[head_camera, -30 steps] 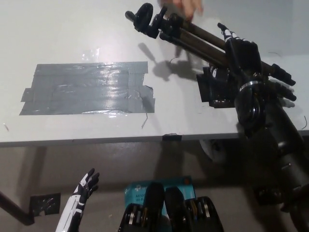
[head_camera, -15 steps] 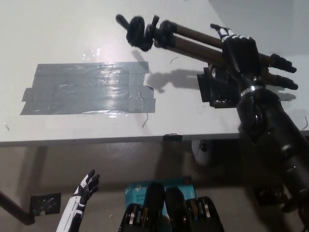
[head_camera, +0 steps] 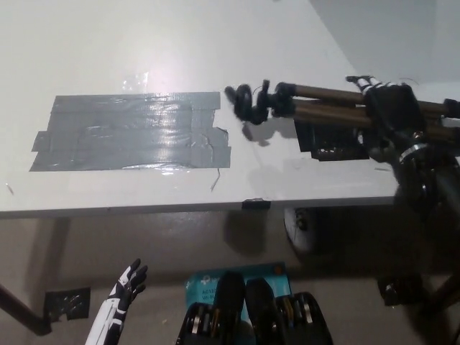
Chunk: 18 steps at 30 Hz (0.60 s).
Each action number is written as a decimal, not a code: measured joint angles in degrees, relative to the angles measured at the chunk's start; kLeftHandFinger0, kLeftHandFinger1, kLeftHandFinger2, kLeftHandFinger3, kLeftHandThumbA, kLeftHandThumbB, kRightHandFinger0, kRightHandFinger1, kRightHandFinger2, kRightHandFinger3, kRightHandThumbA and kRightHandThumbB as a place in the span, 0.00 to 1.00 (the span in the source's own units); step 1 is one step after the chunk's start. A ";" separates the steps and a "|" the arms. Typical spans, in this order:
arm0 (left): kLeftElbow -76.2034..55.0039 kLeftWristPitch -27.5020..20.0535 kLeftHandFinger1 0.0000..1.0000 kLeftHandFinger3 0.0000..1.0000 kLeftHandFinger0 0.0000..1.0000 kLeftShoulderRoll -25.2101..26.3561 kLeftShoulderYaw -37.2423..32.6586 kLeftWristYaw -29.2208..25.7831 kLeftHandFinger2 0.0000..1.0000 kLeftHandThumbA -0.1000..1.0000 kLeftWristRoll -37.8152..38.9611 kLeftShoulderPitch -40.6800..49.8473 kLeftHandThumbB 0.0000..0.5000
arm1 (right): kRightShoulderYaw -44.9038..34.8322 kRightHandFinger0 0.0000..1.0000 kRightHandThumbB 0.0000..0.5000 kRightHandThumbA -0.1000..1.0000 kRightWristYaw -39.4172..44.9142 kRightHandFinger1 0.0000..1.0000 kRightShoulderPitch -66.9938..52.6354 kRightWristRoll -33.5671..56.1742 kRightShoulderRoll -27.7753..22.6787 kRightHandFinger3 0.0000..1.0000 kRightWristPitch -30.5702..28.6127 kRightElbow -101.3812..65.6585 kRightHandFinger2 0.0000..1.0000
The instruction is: A person hands a tripod to the robot which it grabs with its right hand and places in the middle of the table in front of it
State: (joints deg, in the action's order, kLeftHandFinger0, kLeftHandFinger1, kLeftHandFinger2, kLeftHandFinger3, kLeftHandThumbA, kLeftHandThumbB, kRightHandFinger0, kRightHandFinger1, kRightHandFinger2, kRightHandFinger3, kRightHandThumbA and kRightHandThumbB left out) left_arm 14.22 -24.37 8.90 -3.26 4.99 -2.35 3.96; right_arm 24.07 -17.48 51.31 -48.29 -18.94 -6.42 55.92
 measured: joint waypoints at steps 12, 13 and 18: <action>0.58 0.12 1.00 1.00 1.00 -0.06 0.01 0.00 1.00 1.00 -0.04 -0.15 0.51 | -1.79 1.00 1.00 0.84 14.43 1.00 -0.58 5.94 -0.28 1.00 2.54 -6.63 1.00; 0.63 0.12 1.00 1.00 1.00 -0.06 0.01 -0.01 1.00 1.00 -0.05 -0.15 0.51 | -1.95 1.00 1.00 0.81 15.80 1.00 -0.58 6.73 -0.36 1.00 2.92 -7.51 1.00; 0.81 0.14 1.00 1.00 1.00 -0.06 0.02 -0.02 1.00 1.00 -0.05 -0.24 0.49 | -3.20 1.00 1.00 0.76 21.47 1.00 -0.58 9.98 -1.00 1.00 4.38 -11.16 1.00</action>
State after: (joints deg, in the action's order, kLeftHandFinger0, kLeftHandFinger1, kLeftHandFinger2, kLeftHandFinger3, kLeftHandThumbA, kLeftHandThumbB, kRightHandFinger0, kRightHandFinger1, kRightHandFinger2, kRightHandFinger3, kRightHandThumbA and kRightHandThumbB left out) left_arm 15.02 -24.24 8.84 -3.24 4.98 -2.41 3.72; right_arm 20.87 3.99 50.73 -38.31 -19.94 -2.04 44.76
